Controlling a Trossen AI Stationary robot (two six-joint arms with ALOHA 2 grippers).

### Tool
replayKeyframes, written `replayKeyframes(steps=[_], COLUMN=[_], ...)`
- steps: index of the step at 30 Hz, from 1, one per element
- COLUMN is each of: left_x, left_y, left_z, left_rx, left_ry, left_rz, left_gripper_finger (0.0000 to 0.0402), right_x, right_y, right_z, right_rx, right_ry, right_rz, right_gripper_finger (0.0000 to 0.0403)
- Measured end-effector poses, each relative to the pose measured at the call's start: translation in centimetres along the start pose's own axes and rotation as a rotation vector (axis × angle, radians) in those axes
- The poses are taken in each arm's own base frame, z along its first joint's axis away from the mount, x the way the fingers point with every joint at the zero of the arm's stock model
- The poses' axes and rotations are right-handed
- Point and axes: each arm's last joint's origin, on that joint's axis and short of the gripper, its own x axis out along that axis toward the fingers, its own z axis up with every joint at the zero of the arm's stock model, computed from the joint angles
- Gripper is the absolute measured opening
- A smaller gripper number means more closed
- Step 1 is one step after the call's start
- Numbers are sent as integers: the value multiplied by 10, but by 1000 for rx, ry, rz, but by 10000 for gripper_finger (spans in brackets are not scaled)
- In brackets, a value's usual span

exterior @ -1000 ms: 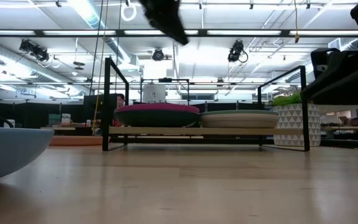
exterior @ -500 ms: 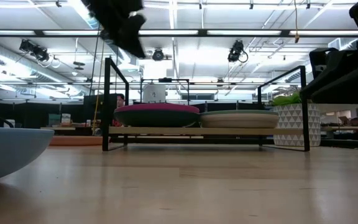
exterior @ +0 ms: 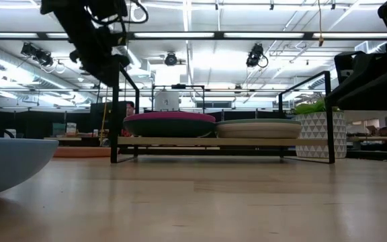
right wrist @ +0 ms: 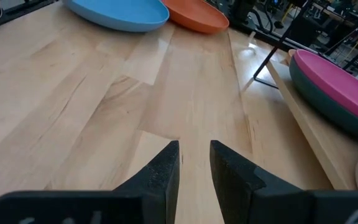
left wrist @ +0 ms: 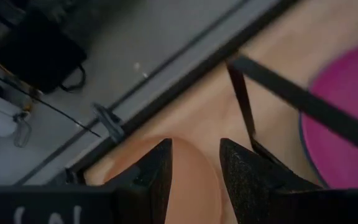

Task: Place and stack plates onto a shelf
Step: Stack the brown plate on top of the light blue plate on the shelf

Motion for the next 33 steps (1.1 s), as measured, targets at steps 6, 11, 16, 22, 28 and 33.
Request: replayKeyframes(steps=[6, 11, 16, 22, 28, 33], left_x=[5, 10, 20, 34, 49, 57], left_y=[0, 2, -1, -9, -3, -2], left_z=[-16, -34, -62, -87, -104, -112], left_rx=[58, 137, 164, 71, 27, 29], left_ry=[111, 187, 259, 272, 281, 243], left_rz=[-58, -38, -52, -186, -165, -172], left_gripper_finger=[141, 141, 141, 141, 141, 141], right_x=[0, 0, 0, 0, 0, 0], right_y=[0, 0, 0, 0, 0, 0], right_z=[0, -1, 0, 0, 0, 0], right_rx=[5, 13, 19, 22, 22, 21], right_ry=[2, 4, 4, 0, -1, -1], right_rz=[3, 4, 4, 4, 8, 8], right_gripper_finger=[96, 96, 96, 96, 96, 96])
